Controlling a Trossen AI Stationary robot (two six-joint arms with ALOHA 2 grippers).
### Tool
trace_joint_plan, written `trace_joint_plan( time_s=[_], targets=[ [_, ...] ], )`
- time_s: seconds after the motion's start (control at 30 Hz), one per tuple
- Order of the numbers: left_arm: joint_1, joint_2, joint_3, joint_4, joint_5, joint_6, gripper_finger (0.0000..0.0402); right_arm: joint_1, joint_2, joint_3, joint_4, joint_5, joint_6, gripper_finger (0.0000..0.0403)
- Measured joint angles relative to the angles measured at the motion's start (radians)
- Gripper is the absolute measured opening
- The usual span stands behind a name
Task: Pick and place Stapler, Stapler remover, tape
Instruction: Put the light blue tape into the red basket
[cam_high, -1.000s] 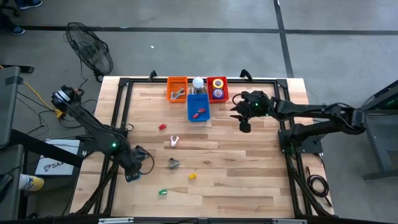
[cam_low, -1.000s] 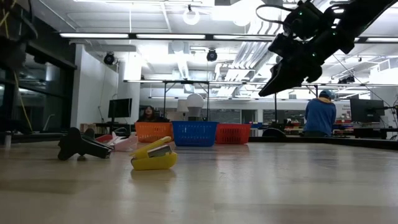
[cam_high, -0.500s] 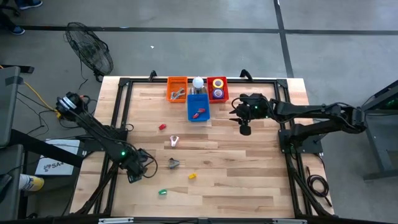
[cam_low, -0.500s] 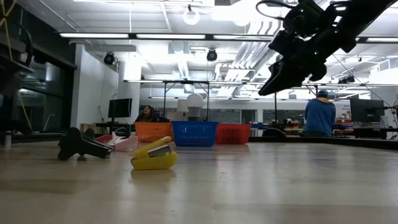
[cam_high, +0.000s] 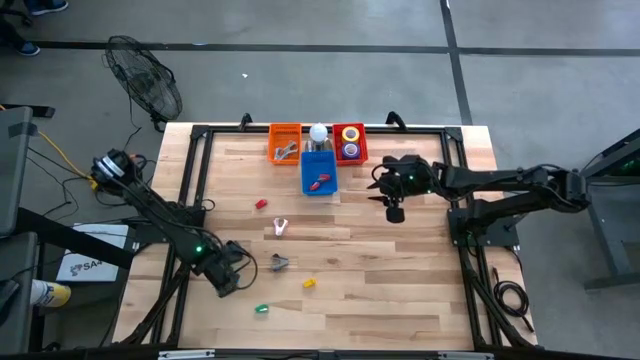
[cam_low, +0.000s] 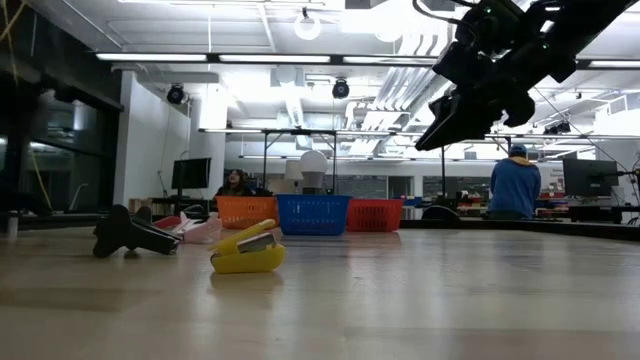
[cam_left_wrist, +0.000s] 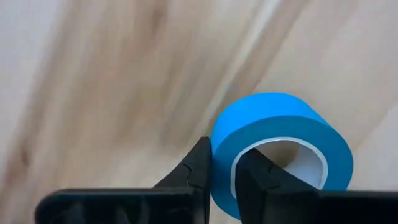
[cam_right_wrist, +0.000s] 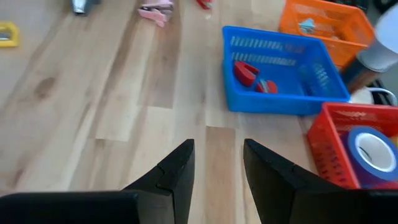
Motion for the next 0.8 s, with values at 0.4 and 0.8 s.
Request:
trace_joint_plan(
  time_s=[0.4,0.8],
  targets=[
    [0.015,-0.001,0.121,0.166,-0.895,0.392,0.0035,0.06,0.032,-0.083,0.294,-0.075,0.027,0.0129],
    [0.327,-0.001,0.12,0.639,-0.772,1.062,0.0035,0.169,0.222,-0.124,0.784,-0.113,0.014,0.013]
  ],
)
